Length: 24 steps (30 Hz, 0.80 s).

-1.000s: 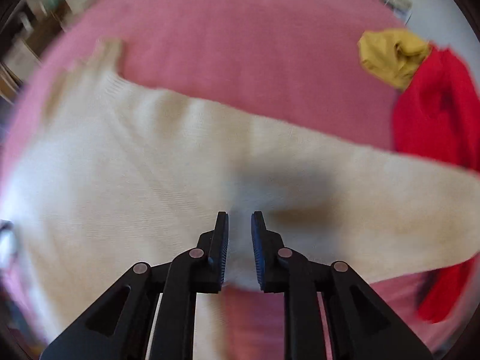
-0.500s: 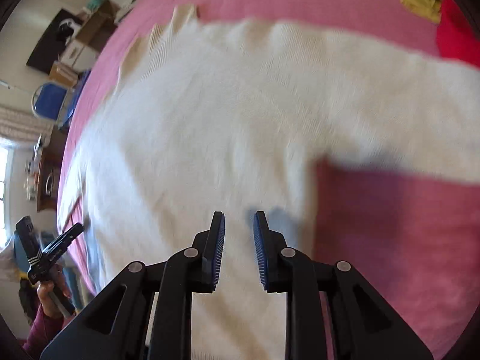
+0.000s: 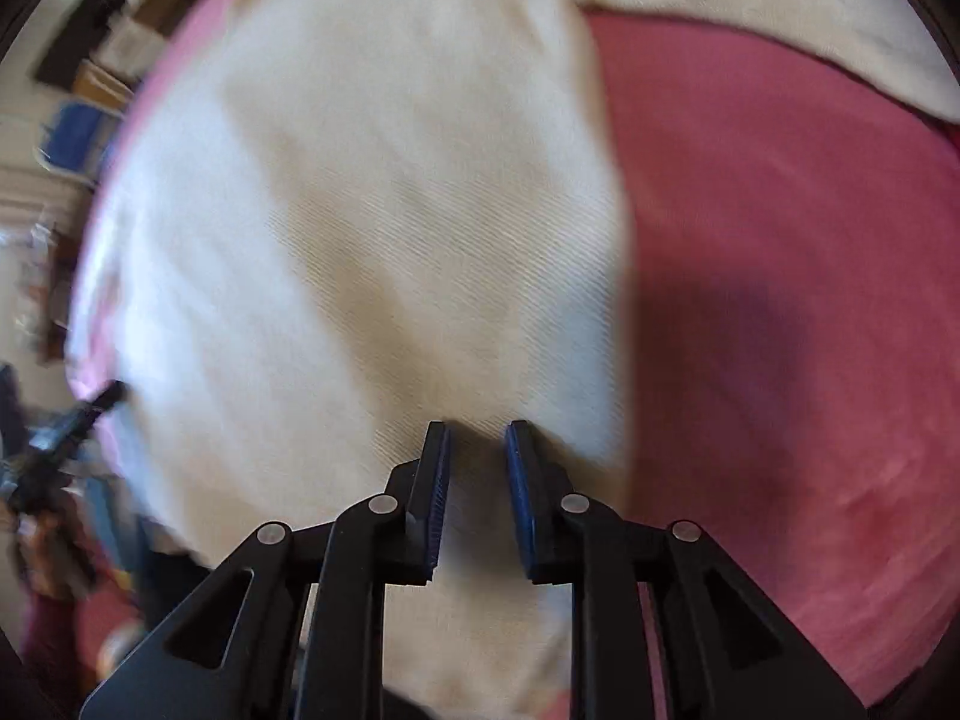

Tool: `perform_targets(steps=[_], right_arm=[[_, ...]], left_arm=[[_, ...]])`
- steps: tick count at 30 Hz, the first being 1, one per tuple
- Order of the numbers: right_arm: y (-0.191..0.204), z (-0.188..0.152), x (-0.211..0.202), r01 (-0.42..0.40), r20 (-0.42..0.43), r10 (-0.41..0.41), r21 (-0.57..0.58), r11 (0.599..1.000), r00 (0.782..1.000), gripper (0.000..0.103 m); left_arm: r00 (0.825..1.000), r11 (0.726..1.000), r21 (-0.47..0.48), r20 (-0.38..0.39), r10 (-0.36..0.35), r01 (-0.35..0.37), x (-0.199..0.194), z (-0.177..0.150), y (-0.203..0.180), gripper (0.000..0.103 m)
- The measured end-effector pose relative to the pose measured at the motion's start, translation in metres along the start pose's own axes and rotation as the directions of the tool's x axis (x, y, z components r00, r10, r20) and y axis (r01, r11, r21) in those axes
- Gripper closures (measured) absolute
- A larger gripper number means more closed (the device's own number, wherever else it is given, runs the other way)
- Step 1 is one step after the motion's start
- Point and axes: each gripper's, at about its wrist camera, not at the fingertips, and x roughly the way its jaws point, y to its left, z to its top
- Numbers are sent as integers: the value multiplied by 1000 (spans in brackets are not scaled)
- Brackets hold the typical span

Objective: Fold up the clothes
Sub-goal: 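Smooth the sweater body flat with the right gripper, then grasp the sleeve cuff beside the red garment with the right gripper and lift it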

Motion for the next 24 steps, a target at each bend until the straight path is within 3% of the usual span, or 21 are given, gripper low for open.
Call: perform_targets(steps=[3,4,5,7,8,10,11,13,14,16,18,20,22,24], right_arm=[[-35,-3,-68,-138,188,120,84,987,975,80],[-55,-5,-95,-204,270,165,124,971,949,73],[-81,-8,-123,-283,361,207,170,944,909,70],[-135,-15,-167,-438,539,250,253,863,804,68],[-163,-18,-179,-525,625,259,286,801,736,66],[-219,-24,-203,-690,778,240,313,652,580,58],[-245,-30,-209,-747,831,203,324,580,518,58],[-286,-47,-211,-820,881,160,331,467,446,58],[-289,-51,-204,-844,894,141,334,419,424,58],[-281,-49,-186,-868,905,110,351,353,411,58],[-293,-48,-159,-853,893,79,392,345,443,58],[-284,-46,-155,-843,887,50,418,340,459,58],[-306,-44,-135,-829,873,26,452,330,486,58],[-319,-1,-101,-814,863,14,472,339,506,58]], left_arm=[[998,995,-93,56,-27,32,-25,22,22,83],[996,990,-134,76,-41,51,-34,29,31,83],[994,982,-174,97,-54,71,-43,35,40,83],[990,971,-221,125,-67,93,-55,49,49,83],[989,968,-230,129,-67,96,-54,58,52,83],[988,965,-238,130,-80,110,-63,36,49,83],[989,966,-235,127,-82,110,-54,37,41,83],[989,967,-230,122,-84,111,-35,41,26,83],[989,969,-221,119,-82,107,-33,39,18,83],[989,969,-215,113,-95,117,-36,41,7,83],[989,969,-214,103,-104,124,-33,46,-3,83],[990,972,-201,98,-100,118,-33,52,-12,83],[990,975,-189,97,-102,119,-37,52,-21,83],[991,976,-184,84,-103,117,-32,57,-29,83]])
